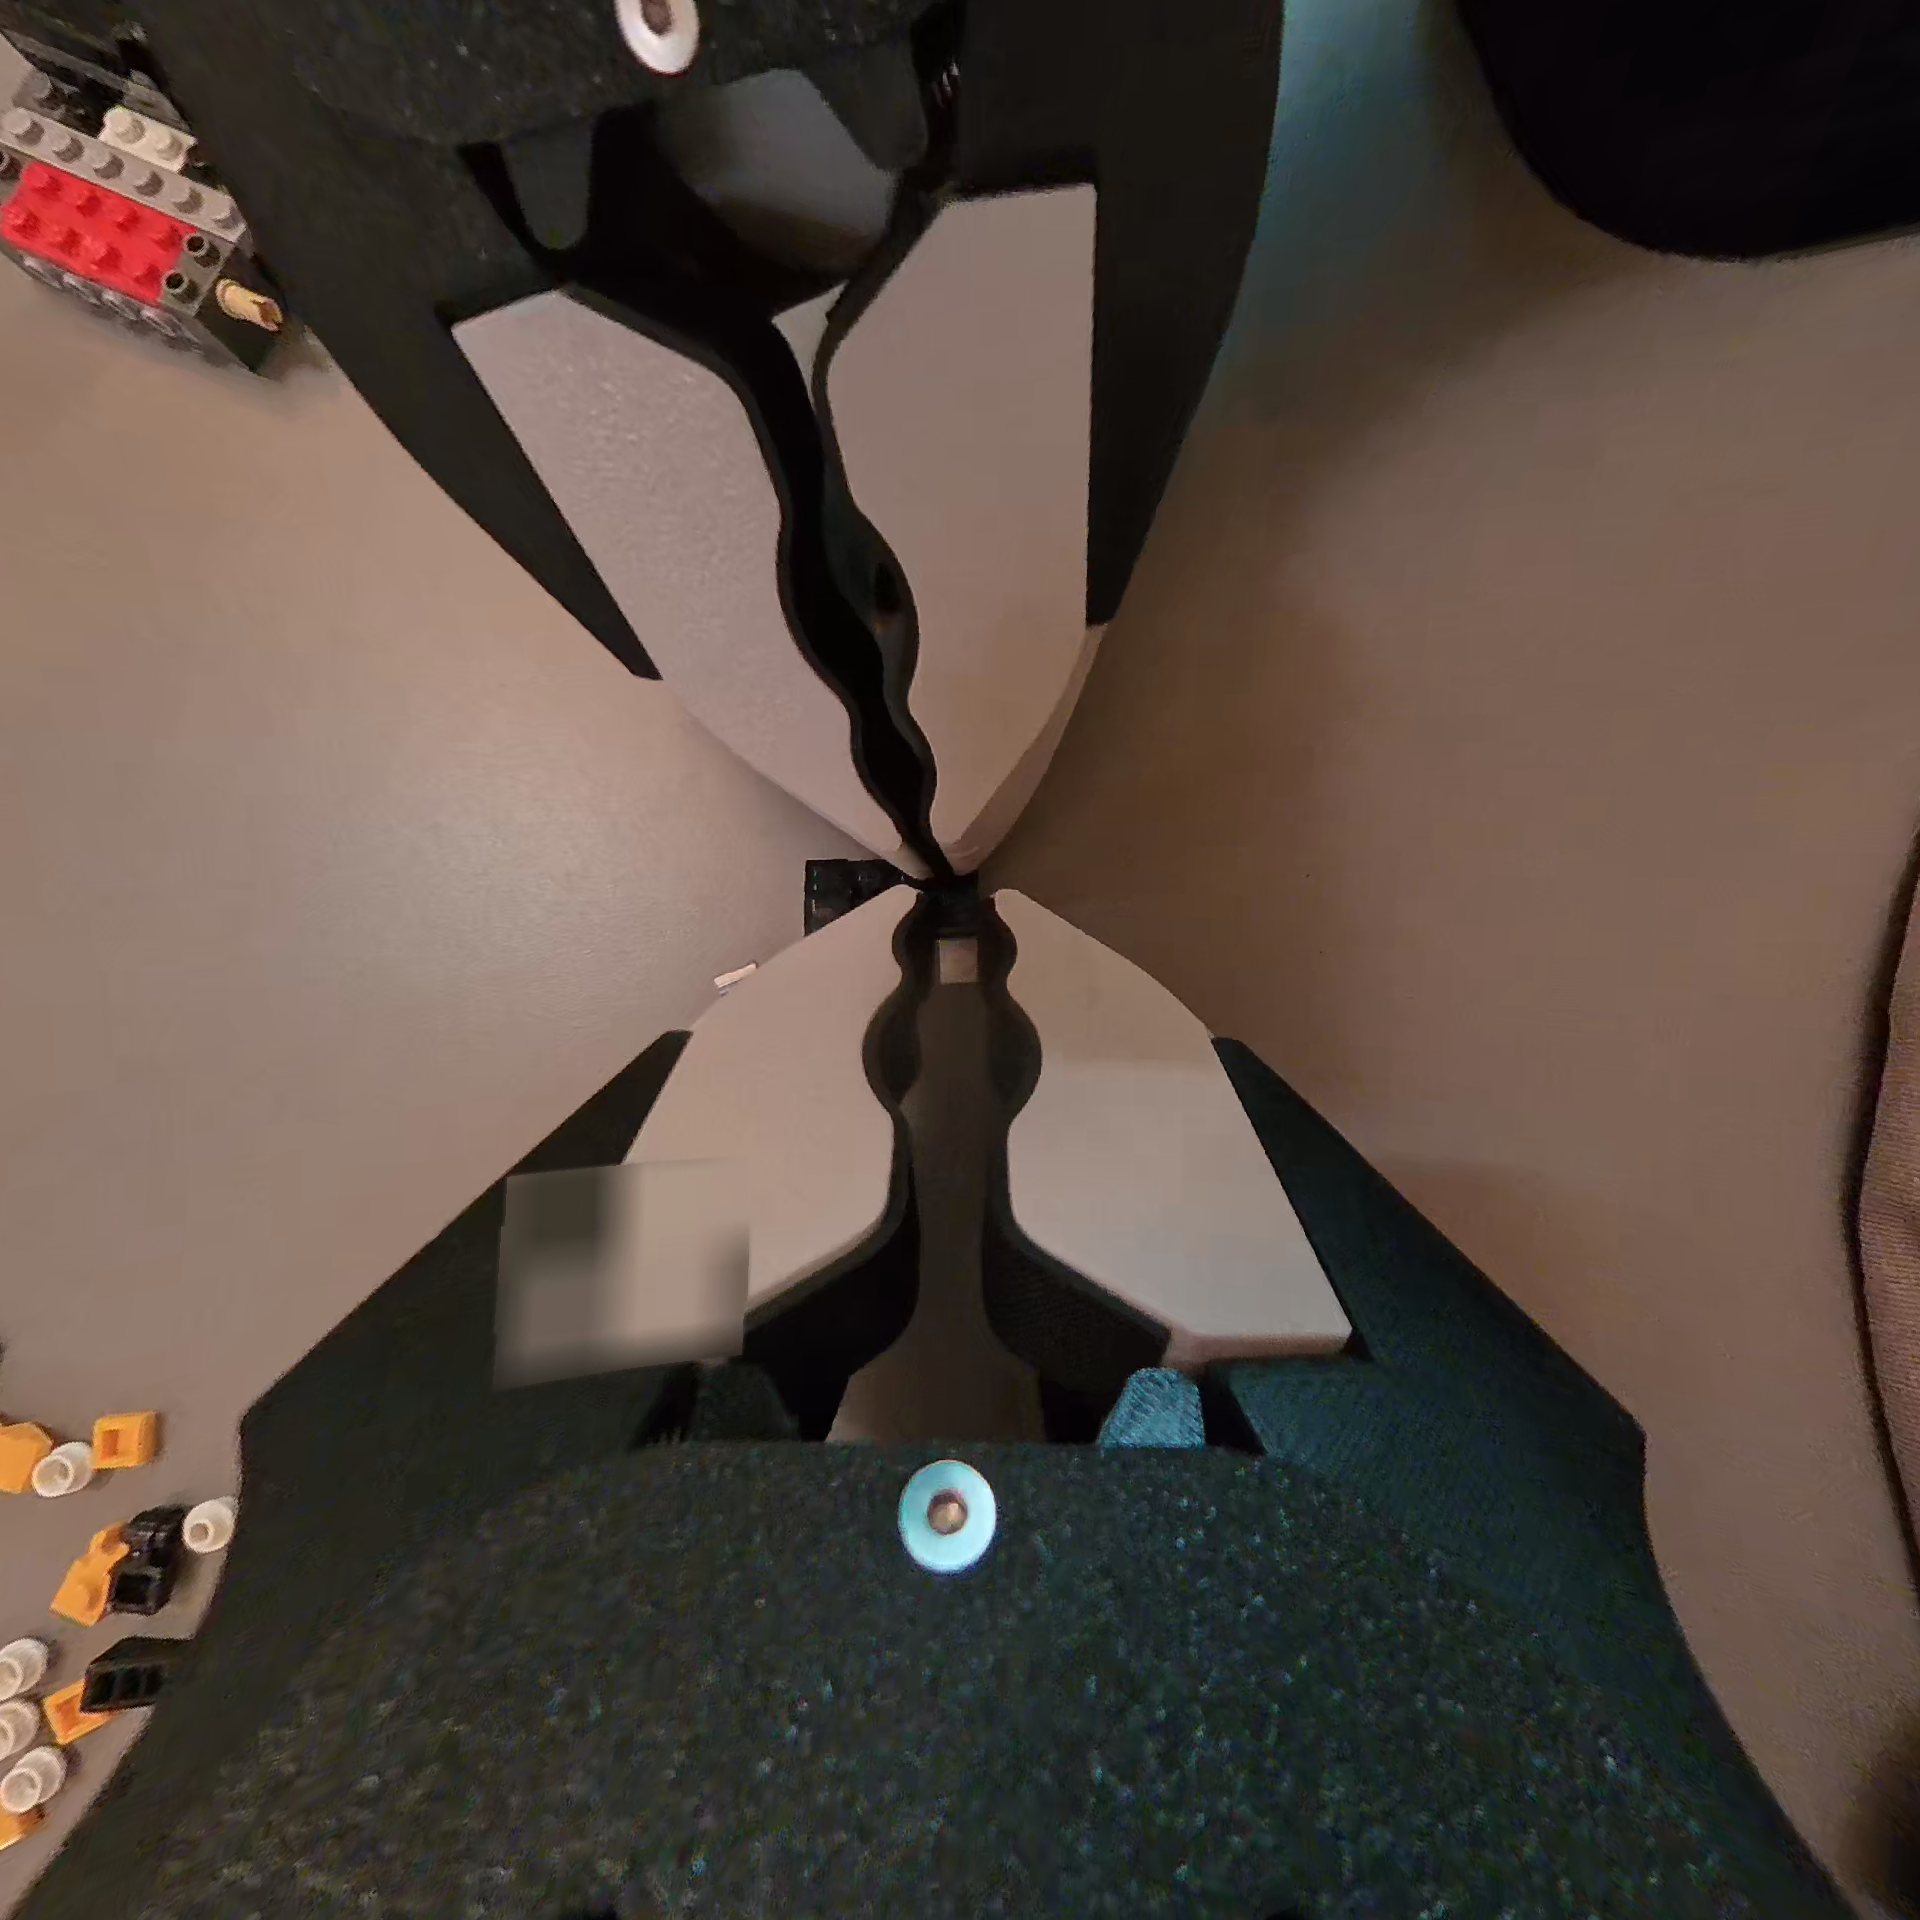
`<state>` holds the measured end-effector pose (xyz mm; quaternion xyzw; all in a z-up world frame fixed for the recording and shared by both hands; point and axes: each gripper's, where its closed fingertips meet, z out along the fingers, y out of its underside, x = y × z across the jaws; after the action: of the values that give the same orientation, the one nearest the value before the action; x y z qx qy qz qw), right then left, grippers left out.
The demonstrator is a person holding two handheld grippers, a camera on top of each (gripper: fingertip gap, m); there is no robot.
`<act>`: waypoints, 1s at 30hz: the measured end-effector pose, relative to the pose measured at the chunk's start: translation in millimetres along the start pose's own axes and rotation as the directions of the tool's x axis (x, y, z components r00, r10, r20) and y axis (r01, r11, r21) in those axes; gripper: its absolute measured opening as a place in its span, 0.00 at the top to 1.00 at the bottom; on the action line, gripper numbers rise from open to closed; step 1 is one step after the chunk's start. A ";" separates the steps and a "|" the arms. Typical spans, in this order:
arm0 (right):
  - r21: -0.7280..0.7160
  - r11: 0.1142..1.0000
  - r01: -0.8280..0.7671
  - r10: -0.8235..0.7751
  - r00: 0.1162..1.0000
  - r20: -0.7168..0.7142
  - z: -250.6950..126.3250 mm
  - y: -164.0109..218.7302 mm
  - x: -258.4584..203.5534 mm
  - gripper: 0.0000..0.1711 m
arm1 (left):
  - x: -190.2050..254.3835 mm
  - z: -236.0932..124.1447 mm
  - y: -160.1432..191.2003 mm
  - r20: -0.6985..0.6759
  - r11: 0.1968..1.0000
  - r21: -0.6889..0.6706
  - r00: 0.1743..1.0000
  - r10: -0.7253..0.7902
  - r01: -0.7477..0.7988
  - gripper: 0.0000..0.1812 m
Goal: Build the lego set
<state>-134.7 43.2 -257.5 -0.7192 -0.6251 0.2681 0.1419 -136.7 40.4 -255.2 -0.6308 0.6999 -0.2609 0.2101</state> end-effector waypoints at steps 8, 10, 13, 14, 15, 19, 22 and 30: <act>-0.037 0.999 0.002 -0.004 0.999 -0.054 1.4 0.0 -0.2 1.00 | 0.1 -0.1 0.7 0.012 1.000 0.009 1.000 0.019 -0.019 0.96; -0.041 0.999 -0.001 -0.001 0.998 -0.063 1.7 0.2 -0.2 1.00 | 0.5 0.1 0.7 0.012 1.000 0.015 1.000 0.023 -0.024 0.96; -0.042 0.999 -0.007 0.004 0.997 -0.075 2.2 0.2 -0.3 1.00 | 0.6 0.0 0.8 0.013 1.000 0.017 1.000 0.026 -0.026 0.96; -0.044 0.999 -0.008 0.005 0.997 -0.076 2.3 0.2 -0.3 1.00 | 0.6 -0.1 0.8 0.013 0.999 0.018 1.000 0.029 -0.029 0.96; -0.045 0.999 -0.008 0.004 0.997 -0.078 2.5 0.1 -0.3 1.00 | 0.6 -0.1 0.9 0.013 0.999 0.020 0.999 0.031 -0.031 0.96; -0.051 0.999 -0.016 0.011 0.996 -0.089 3.7 -0.2 -0.6 1.00 | 0.8 -0.5 1.4 0.011 0.999 0.027 0.999 0.039 -0.040 0.96; -0.062 0.998 -0.008 0.002 0.995 -0.100 4.5 -0.3 -0.8 1.00 | 0.9 -0.9 1.7 0.011 0.998 0.037 0.999 0.044 -0.044 0.96; -0.096 0.995 0.006 -0.018 0.992 -0.122 9.6 1.7 1.2 1.00 | 2.1 -3.6 3.6 0.004 0.996 0.061 0.998 0.059 -0.059 0.96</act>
<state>-138.6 42.9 -266.5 -0.7365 -0.6316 0.1922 0.1471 -142.0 39.0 -254.7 -0.6034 0.7096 -0.2753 0.2376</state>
